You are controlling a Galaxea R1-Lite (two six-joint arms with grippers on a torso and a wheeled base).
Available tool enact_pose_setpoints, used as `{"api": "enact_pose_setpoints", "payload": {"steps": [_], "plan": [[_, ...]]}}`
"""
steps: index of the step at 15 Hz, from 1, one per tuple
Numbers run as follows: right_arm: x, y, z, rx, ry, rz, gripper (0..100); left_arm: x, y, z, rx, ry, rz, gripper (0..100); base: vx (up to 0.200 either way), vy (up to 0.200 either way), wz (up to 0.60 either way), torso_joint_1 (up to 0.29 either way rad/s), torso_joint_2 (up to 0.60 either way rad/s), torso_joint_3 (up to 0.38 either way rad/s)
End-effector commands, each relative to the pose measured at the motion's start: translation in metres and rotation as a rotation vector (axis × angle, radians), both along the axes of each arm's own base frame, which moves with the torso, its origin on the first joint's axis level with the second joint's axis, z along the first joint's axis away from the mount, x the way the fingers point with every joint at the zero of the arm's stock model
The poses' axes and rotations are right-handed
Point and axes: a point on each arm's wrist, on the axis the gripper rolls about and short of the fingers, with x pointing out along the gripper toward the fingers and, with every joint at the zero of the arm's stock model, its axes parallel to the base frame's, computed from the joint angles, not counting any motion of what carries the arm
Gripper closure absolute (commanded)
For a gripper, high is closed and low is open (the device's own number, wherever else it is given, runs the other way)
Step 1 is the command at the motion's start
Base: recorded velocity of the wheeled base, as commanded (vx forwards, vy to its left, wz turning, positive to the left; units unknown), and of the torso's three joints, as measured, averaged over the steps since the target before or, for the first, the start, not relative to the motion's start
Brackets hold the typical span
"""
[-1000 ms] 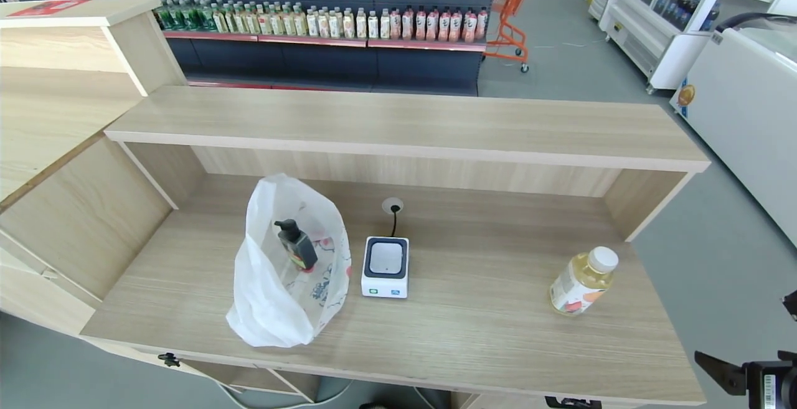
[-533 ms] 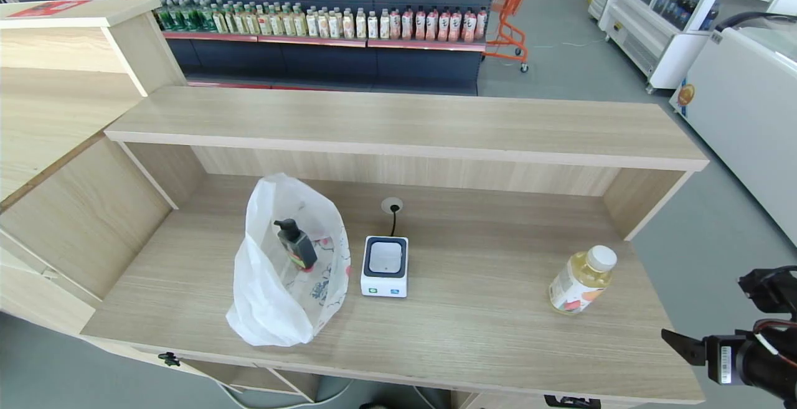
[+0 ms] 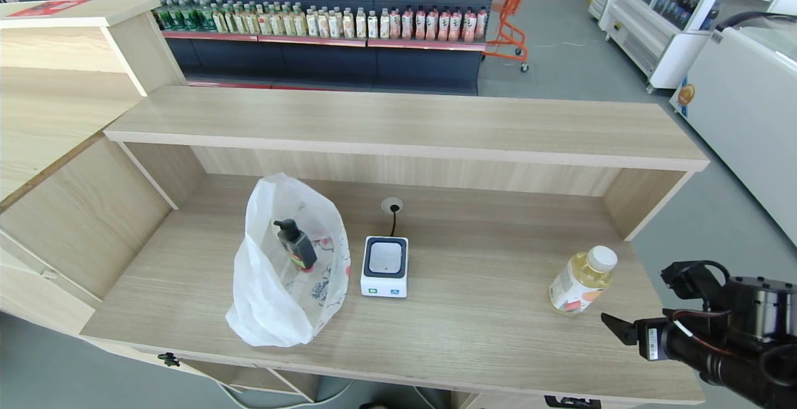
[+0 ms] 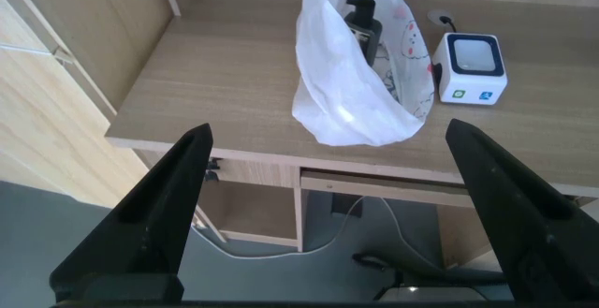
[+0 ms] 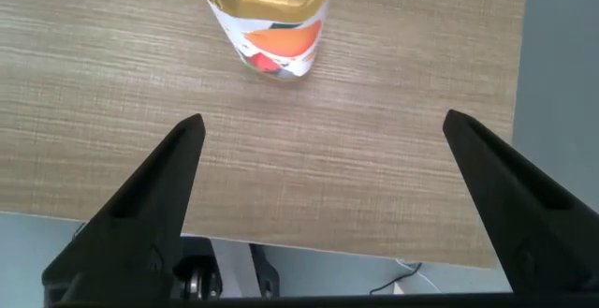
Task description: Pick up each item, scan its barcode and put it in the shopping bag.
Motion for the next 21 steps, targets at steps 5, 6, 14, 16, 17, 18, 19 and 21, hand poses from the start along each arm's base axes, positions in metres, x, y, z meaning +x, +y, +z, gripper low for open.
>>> {"api": "enact_pose_setpoints", "payload": {"steps": [5,6,14,16,17,18,19,21], "plan": [[0.038,0.012,-0.033,0.013,-0.052,0.03,0,0.0,0.0,0.0,0.0,0.0,0.0,0,0.0,0.0,0.0,0.0,0.0,0.0],[0.049,0.015,-0.035,0.013,-0.078,0.017,0,0.0,0.0,0.0,0.0,0.0,0.0,0,0.0,0.0,0.0,0.0,0.0,0.0],[0.085,0.04,-0.041,0.05,-0.161,0.04,0,0.0,0.0,0.0,0.0,0.0,0.0,0,0.0,0.0,0.0,0.0,0.0,0.0],[0.091,0.042,-0.046,0.048,-0.166,0.045,0,0.0,0.0,0.0,0.0,0.0,0.0,0,0.0,0.0,0.0,0.0,0.0,0.0],[0.094,0.042,-0.046,0.047,-0.171,0.044,0,0.0,0.0,0.0,0.0,0.0,0.002,0,0.0,0.0,0.0,0.0,0.0,0.0],[0.1,0.043,-0.047,0.046,-0.189,0.048,0,0.0,0.0,0.0,0.0,0.0,0.0,0,0.0,0.0,0.0,0.0,0.0,0.0],[0.106,0.044,-0.048,0.045,-0.201,0.051,0,0.0,0.0,0.0,0.0,0.0,0.002,0,0.0,0.0,0.0,0.0,0.0,0.0],[0.111,0.047,-0.05,0.036,-0.211,0.061,0,0.0,0.0,0.0,0.0,0.0,0.002,0,0.0,0.0,0.0,0.0,0.0,0.0]]}}
